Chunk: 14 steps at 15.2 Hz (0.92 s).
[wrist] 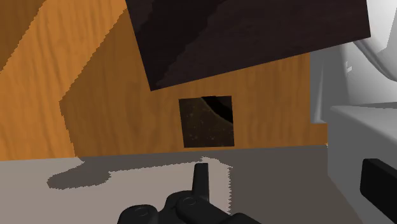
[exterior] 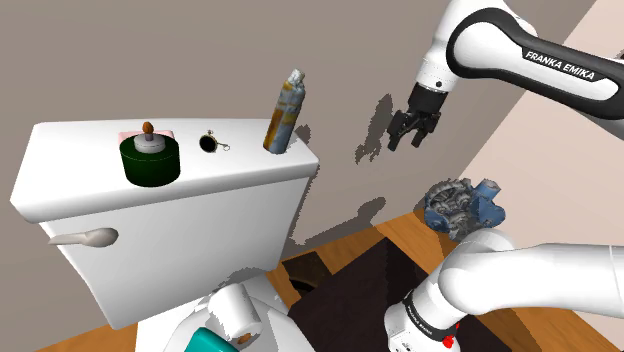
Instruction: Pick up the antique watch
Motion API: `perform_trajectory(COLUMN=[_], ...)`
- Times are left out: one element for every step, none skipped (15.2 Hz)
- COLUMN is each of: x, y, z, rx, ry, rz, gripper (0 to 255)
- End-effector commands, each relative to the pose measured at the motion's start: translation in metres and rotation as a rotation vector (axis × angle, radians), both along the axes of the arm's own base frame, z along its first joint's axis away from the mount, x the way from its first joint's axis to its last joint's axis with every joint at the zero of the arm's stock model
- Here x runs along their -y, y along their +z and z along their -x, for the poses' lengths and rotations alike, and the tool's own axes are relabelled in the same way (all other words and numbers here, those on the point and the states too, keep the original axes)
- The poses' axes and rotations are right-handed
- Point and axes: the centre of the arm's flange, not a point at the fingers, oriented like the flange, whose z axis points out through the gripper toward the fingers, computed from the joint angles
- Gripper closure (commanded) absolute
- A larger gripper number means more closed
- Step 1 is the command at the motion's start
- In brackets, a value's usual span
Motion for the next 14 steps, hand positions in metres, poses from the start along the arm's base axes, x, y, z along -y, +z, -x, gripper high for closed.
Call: perform_trajectory(x=[0.0, -0.013, -0.025, -0.037, -0.05, -0.062, -0.074, -0.087, -0.099, -0.111, -0.123, -0.135, -0.147, -0.159], y=[0.0, 0.0, -0.001, -0.001, -0.002, -0.002, -0.002, -0.003, -0.003, -0.003, -0.004, -0.004, -0.004, -0.005], z=[0.0, -0.004, -0.008, -0.012, -0.016, -0.02, -0.025, -0.029, -0.034, -0.039, -0.044, -0.049, -0.054, -0.06], rx=[0.0, 0.0, 0.0, 0.001, 0.001, 0.001, 0.001, 0.001, 0.002, 0.002, 0.002, 0.002, 0.002, 0.003], ry=[0.0, -0.012, -0.024, -0.036, -0.048, -0.06, -0.072, -0.084, -0.096, -0.108, -0.12, -0.132, -0.144, -0.155], rz=[0.0, -0.001, -0.001, -0.002, -0.003, -0.003, -0.004, -0.005, -0.005, -0.006, -0.007, -0.007, -0.008, -0.009], gripper=[0, 0, 0, 0, 0, 0, 0, 0, 0, 0, 0, 0, 0, 0])
